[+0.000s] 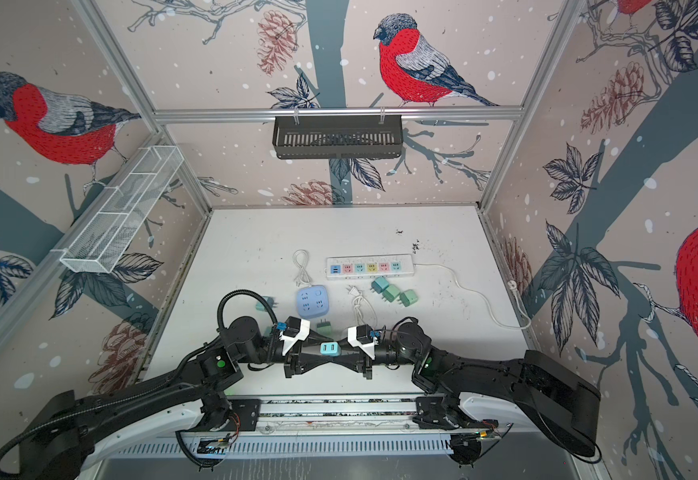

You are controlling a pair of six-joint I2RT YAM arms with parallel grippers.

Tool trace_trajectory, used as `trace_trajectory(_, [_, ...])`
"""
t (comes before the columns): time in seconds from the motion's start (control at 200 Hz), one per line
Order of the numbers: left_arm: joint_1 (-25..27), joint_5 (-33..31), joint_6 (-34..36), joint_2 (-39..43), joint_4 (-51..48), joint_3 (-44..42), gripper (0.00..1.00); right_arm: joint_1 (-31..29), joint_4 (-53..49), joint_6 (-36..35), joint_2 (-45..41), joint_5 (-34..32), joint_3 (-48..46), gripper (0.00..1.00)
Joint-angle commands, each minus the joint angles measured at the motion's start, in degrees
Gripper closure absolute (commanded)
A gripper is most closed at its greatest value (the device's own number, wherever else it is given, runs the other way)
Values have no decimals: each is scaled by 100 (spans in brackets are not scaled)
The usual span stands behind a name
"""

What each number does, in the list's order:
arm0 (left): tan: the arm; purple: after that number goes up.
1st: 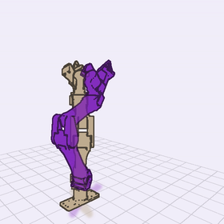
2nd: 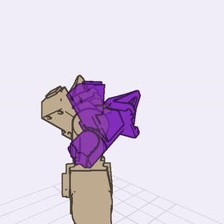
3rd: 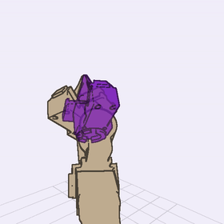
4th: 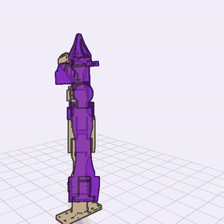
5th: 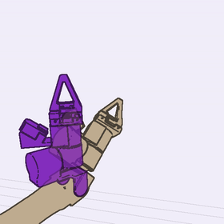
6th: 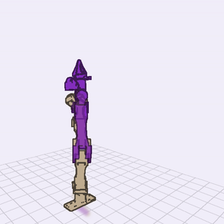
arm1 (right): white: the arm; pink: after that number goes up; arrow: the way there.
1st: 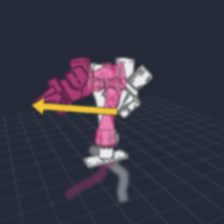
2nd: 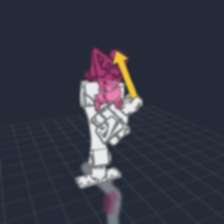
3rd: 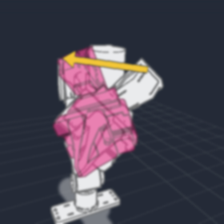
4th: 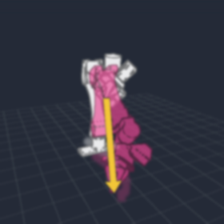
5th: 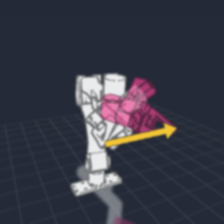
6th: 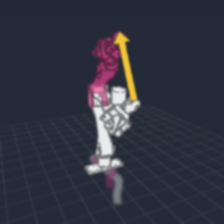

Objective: Insert the plug
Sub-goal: 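Close the left gripper on the teal adapter held by the right gripper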

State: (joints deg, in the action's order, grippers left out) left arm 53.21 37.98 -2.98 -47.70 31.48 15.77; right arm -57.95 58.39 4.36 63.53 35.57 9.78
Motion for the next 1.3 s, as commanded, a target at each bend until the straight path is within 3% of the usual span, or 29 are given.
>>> trace_trajectory(0.0, [40, 236, 95, -51, 349, 68, 64, -14, 409, 21, 39, 47, 50, 98])
trace_trajectory(0.285, [92, 346, 131, -109, 299, 110, 77, -41, 487, 71, 11, 42, 50, 98])
trace_trajectory(0.36, [100, 355, 140, -131, 247, 125, 67, -47, 507, 82, -22, 38, 42, 98])
trace_trajectory(0.415, [102, 371, 147, -151, 231, 137, 65, -49, 520, 82, -20, 29, 35, 98])
trace_trajectory(0.886, [119, 334, 345, -253, -102, 218, 67, -46, 321, -15, -180, -155, 10, 98])
trace_trajectory(1.051, [114, 184, 480, -167, -493, 348, 67, 40, -864, -468, -725, -592, -24, 98])
trace_trajectory(1.291, [126, 435, 554, -207, -532, 403, 62, 148, -856, -415, -1519, -424, -425, 97])
